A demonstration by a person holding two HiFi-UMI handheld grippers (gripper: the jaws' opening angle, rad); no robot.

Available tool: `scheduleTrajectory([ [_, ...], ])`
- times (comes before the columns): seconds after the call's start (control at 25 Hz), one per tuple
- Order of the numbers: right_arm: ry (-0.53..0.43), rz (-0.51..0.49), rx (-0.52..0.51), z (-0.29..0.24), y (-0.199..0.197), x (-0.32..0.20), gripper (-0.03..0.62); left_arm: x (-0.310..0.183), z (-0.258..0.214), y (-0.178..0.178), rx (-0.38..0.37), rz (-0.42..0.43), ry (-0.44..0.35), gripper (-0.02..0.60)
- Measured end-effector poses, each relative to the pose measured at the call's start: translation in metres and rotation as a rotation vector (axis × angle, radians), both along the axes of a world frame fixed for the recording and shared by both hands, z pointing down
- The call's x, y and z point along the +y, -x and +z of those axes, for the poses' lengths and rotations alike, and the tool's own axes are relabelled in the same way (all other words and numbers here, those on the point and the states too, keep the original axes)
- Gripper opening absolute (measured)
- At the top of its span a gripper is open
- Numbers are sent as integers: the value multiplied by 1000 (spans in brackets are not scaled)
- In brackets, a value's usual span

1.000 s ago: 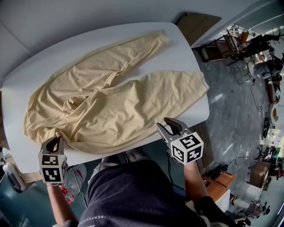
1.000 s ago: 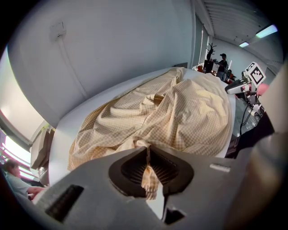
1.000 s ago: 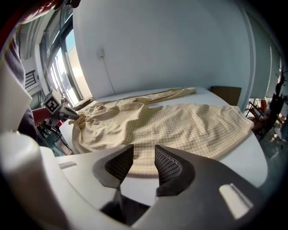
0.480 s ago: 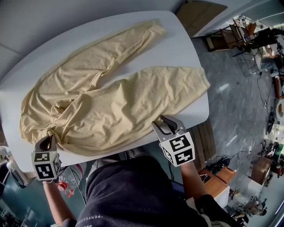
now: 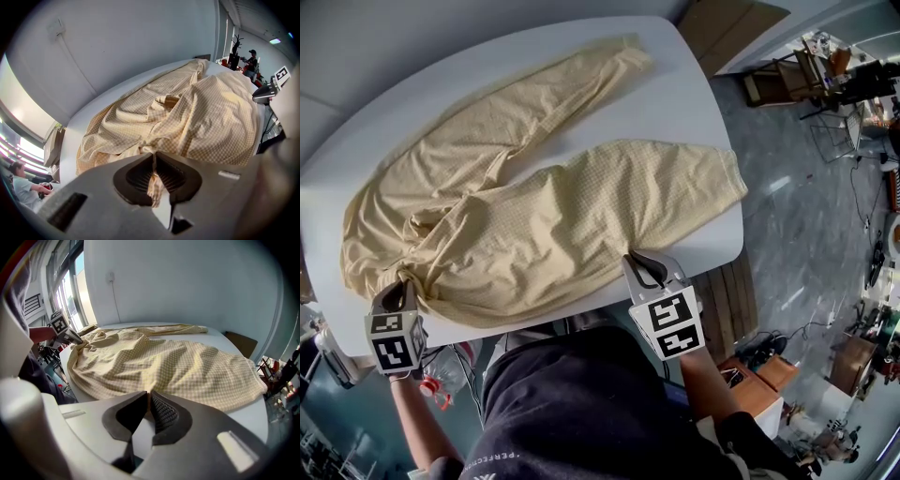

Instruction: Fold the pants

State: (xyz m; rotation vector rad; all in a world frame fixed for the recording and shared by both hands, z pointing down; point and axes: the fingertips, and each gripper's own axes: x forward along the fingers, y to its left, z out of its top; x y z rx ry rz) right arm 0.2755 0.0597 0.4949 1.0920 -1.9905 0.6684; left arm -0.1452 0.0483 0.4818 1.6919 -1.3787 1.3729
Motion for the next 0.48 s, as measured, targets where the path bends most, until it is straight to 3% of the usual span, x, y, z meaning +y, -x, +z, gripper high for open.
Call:
scheduleTrajectory([
  [0.2, 64, -25, -34, 1, 1, 0, 11, 2, -5, 0, -7, -28, -28, 25],
  [0.48, 21, -68, -87, -26, 7, -18, 11, 9, -16, 4, -8, -105, -78, 23],
])
